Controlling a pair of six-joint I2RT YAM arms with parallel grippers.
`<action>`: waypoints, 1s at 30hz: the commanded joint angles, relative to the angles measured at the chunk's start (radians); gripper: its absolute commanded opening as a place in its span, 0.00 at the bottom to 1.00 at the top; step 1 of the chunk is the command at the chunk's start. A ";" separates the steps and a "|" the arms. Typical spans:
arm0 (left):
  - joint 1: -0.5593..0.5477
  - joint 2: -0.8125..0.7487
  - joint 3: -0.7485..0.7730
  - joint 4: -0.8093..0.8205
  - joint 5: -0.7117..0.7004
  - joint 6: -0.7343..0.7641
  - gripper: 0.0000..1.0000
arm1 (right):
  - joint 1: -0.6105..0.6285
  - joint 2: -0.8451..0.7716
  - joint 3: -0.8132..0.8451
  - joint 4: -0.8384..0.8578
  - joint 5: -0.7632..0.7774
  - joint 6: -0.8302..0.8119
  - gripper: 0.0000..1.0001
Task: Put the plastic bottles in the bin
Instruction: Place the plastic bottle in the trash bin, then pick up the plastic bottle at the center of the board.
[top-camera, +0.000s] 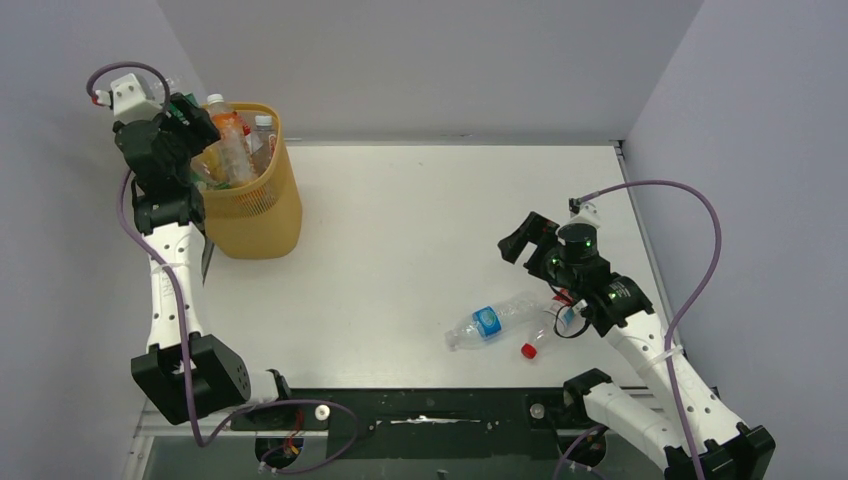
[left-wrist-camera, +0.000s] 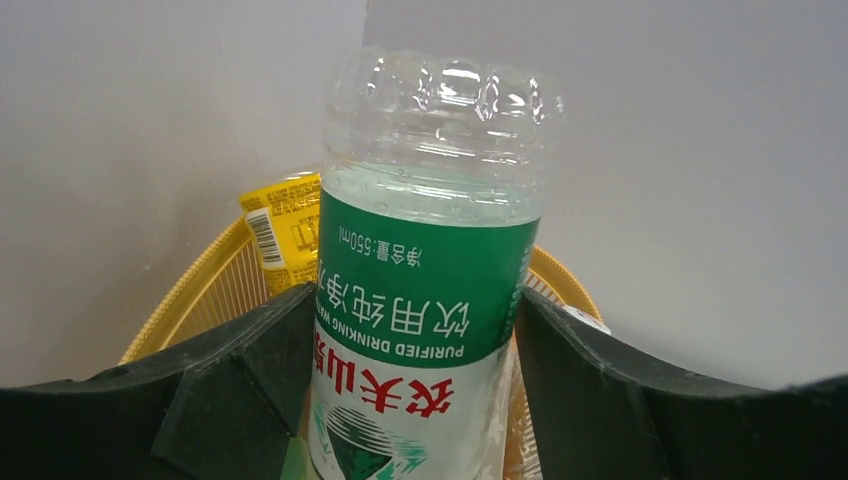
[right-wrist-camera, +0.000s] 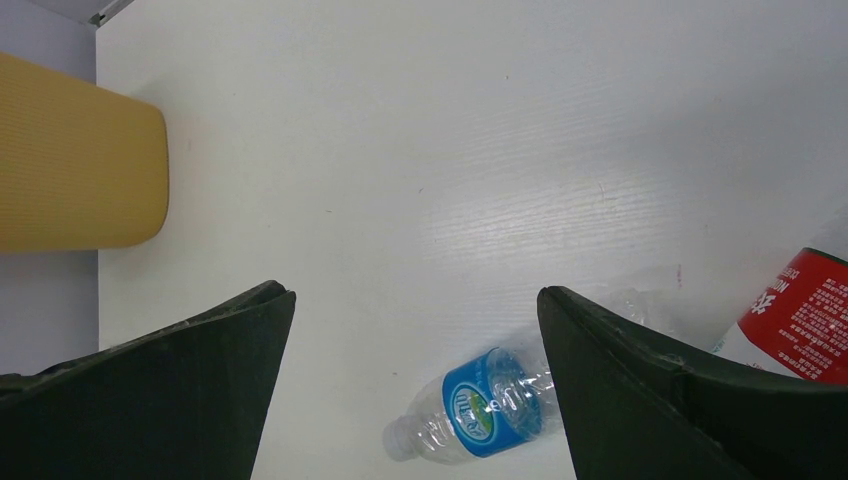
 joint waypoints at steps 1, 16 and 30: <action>0.008 -0.026 0.019 0.011 -0.012 -0.014 0.76 | -0.006 -0.004 0.003 0.057 -0.005 0.002 0.98; 0.042 0.016 0.330 -0.307 -0.016 -0.074 0.87 | -0.005 -0.002 0.001 0.056 -0.006 0.002 0.98; -0.352 0.151 0.703 -0.627 0.184 0.004 0.87 | -0.007 0.002 0.046 -0.033 0.111 0.017 0.98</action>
